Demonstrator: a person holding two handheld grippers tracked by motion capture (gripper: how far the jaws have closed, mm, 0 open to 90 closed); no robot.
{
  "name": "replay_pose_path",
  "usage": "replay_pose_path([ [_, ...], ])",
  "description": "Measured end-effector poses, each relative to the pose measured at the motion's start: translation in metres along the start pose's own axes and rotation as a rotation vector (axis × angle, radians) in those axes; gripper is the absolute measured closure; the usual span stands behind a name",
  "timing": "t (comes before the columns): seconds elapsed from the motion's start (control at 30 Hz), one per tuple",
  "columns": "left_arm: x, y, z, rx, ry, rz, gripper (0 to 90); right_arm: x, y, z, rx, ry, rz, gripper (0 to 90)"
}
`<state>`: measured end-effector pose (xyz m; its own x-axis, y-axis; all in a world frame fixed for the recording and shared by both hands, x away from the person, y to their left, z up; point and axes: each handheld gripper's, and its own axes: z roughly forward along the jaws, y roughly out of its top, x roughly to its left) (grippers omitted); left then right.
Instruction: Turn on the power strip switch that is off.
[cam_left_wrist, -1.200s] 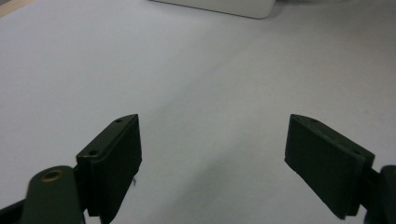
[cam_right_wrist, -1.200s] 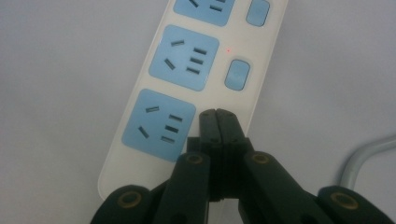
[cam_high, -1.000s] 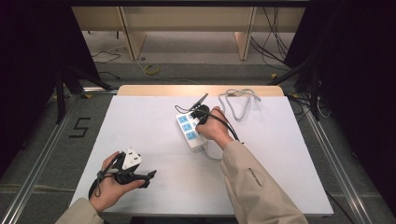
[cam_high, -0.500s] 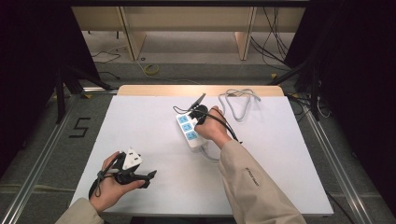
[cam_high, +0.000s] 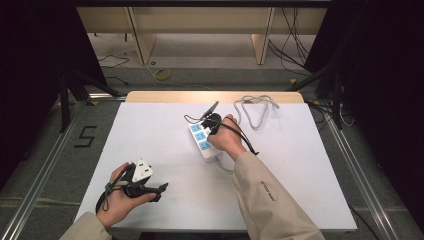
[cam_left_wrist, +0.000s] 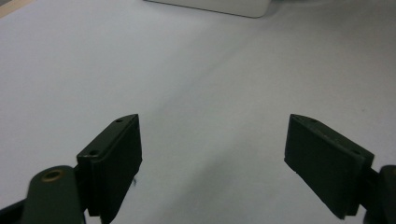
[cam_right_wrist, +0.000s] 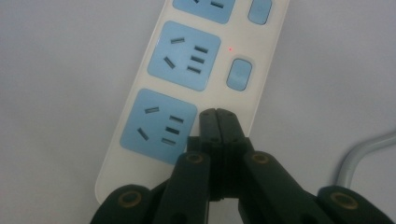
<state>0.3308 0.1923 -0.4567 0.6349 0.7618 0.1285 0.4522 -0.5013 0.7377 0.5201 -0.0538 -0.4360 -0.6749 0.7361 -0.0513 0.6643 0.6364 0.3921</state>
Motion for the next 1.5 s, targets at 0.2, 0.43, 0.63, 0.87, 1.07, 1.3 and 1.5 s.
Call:
replay_pose_path([
  [0.2, 0.0004, 0.0000, 0.0002, 0.004, -0.002, 0.001, 18.9, -0.0022, -0.0005, 0.0000, -0.006, 0.015, 0.005, 90.0],
  [0.43, 0.0002, -0.0002, 0.0002, 0.001, -0.001, 0.001, 19.0, 0.0004, -0.0013, -0.0002, -0.012, -0.005, -0.007, 90.0],
  [0.63, 0.0003, -0.0001, 0.0005, 0.002, -0.002, 0.002, 19.1, -0.0005, -0.0027, -0.0003, -0.023, 0.001, -0.002, 90.0],
  [0.87, 0.0003, -0.0002, 0.0005, 0.002, -0.003, 0.001, 19.1, -0.0014, -0.0045, -0.0004, -0.034, 0.006, 0.008, 90.0],
  [1.07, 0.0001, -0.0001, 0.0004, 0.005, -0.006, 0.005, 19.3, -0.0027, -0.0054, -0.0004, -0.042, 0.018, 0.007, 90.0],
  [1.3, 0.0000, -0.0001, 0.0006, 0.002, -0.005, 0.002, 19.3, -0.0023, -0.0066, -0.0013, -0.056, 0.036, 0.011, 90.0],
  [1.5, 0.0001, -0.0001, 0.0007, 0.003, -0.005, 0.002, 19.3, -0.0032, -0.0070, -0.0047, -0.076, 0.034, 0.014, 90.0],
])
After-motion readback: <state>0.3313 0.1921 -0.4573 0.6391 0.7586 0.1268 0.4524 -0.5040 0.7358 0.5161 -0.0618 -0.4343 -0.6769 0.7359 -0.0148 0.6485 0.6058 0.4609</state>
